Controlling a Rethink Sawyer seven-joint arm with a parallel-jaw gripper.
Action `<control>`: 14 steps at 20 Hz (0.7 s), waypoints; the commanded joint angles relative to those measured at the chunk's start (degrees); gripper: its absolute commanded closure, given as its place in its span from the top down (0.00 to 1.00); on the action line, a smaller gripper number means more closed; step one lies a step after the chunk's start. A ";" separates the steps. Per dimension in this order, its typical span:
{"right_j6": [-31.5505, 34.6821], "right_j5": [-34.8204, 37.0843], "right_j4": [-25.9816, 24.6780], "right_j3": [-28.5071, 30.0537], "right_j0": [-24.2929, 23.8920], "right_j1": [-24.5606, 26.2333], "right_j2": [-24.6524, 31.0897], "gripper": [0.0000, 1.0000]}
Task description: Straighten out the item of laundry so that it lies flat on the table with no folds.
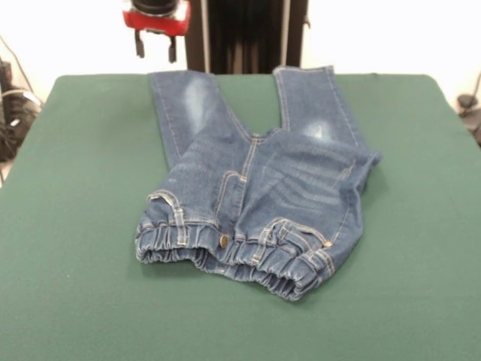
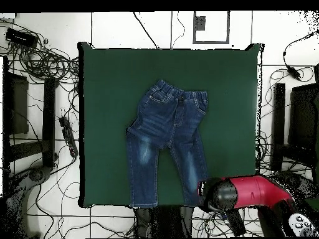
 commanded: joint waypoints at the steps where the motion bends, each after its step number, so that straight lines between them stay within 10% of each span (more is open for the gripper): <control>1: -10.39 -12.77 2.12 2.60 -4.19 -2.76 16.89 1.00; 14: -10.60 -19.32 -4.51 -4.90 -7.71 7.47 21.96 1.00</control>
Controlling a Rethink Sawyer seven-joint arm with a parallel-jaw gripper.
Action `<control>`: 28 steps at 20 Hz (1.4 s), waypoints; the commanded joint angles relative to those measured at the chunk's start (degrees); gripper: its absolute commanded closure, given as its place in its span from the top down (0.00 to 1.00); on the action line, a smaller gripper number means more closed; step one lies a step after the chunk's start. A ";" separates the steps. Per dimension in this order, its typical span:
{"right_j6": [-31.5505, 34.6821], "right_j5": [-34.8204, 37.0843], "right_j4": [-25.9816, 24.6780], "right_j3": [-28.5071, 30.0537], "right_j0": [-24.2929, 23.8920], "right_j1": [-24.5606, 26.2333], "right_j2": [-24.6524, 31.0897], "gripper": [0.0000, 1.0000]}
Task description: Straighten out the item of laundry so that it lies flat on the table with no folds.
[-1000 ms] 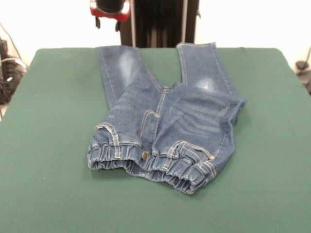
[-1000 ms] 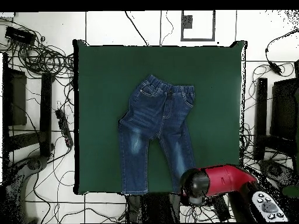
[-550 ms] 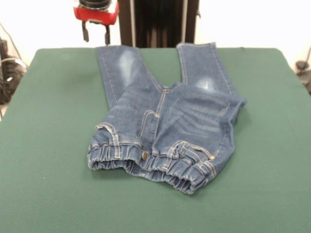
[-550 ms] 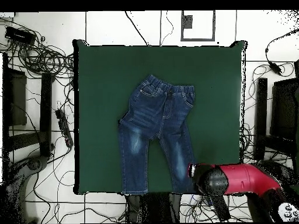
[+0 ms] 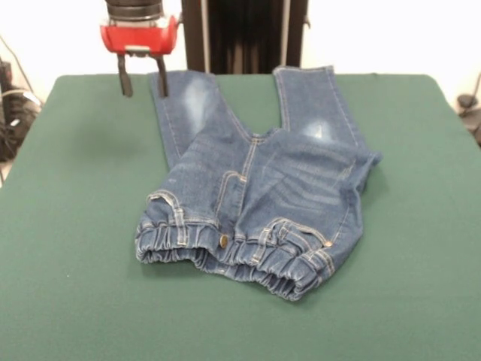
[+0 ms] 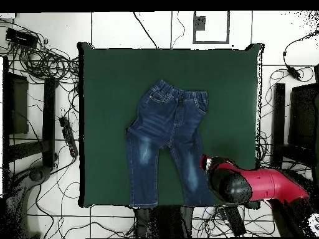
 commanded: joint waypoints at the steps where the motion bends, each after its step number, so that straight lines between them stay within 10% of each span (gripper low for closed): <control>1: -11.31 -4.13 -4.62 -4.42 0.20 8.92 11.08 1.00; 14: -6.53 -11.82 -15.74 -7.51 0.98 8.84 10.81 1.00; 28: 1.20 -31.85 -19.76 -13.10 14.23 8.58 -6.96 1.00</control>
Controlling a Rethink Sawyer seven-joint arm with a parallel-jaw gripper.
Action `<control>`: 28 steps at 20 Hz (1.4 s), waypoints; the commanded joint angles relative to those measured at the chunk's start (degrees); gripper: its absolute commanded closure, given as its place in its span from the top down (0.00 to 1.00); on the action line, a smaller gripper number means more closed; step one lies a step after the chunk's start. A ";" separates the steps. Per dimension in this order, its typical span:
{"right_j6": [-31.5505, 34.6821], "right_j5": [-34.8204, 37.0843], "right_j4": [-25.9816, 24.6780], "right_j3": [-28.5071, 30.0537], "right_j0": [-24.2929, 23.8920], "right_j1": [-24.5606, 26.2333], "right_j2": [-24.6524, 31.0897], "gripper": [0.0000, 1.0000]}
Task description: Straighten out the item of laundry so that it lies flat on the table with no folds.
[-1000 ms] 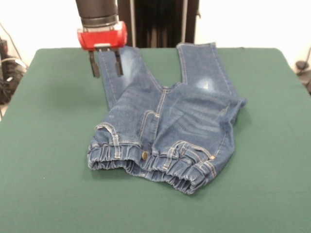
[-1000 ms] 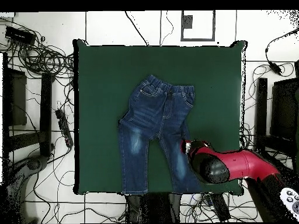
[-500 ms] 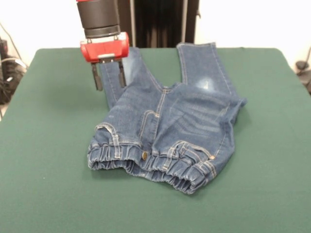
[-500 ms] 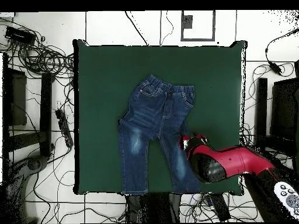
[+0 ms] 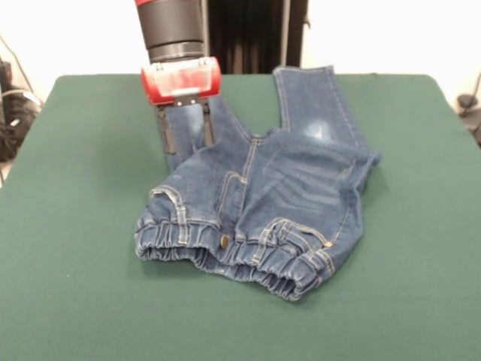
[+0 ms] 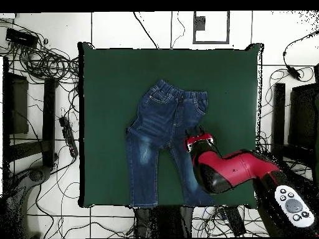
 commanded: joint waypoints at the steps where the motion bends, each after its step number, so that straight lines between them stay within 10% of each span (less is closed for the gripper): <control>1: 0.78 -8.48 -0.21 -8.25 7.16 2.36 -7.15 1.00; 28: -3.93 6.09 -3.24 -8.13 -3.94 3.66 10.50 1.00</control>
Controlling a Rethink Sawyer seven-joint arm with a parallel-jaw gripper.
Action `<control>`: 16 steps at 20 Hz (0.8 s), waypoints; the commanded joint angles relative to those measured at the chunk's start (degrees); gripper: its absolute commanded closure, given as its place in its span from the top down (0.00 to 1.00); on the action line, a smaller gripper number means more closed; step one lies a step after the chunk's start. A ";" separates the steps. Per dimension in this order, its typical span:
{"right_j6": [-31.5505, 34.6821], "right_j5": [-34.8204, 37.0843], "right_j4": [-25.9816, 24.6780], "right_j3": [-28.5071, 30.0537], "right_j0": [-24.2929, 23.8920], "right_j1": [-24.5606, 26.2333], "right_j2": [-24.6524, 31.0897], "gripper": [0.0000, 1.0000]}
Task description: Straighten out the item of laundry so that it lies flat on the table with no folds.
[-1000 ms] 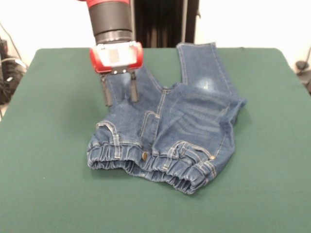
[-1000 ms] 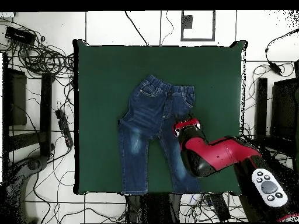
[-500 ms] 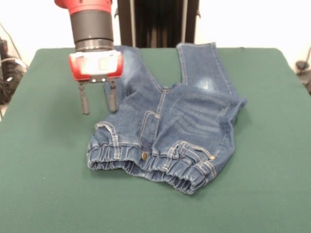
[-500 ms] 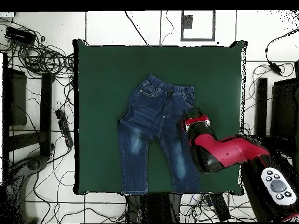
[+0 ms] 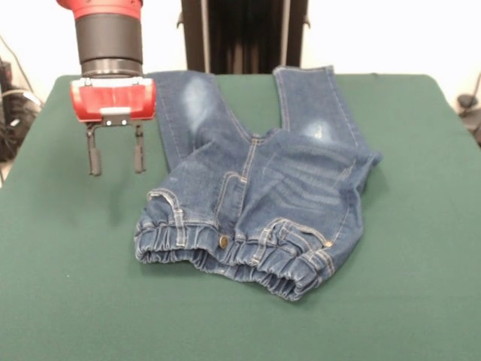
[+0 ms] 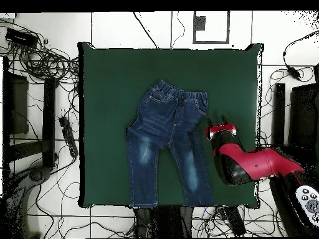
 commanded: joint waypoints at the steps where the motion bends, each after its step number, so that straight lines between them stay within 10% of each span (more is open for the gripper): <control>1: -3.75 7.88 -2.83 0.01 1.19 0.25 11.05 1.00; 16: -1.51 6.23 -9.27 1.96 -1.46 1.74 16.84 1.00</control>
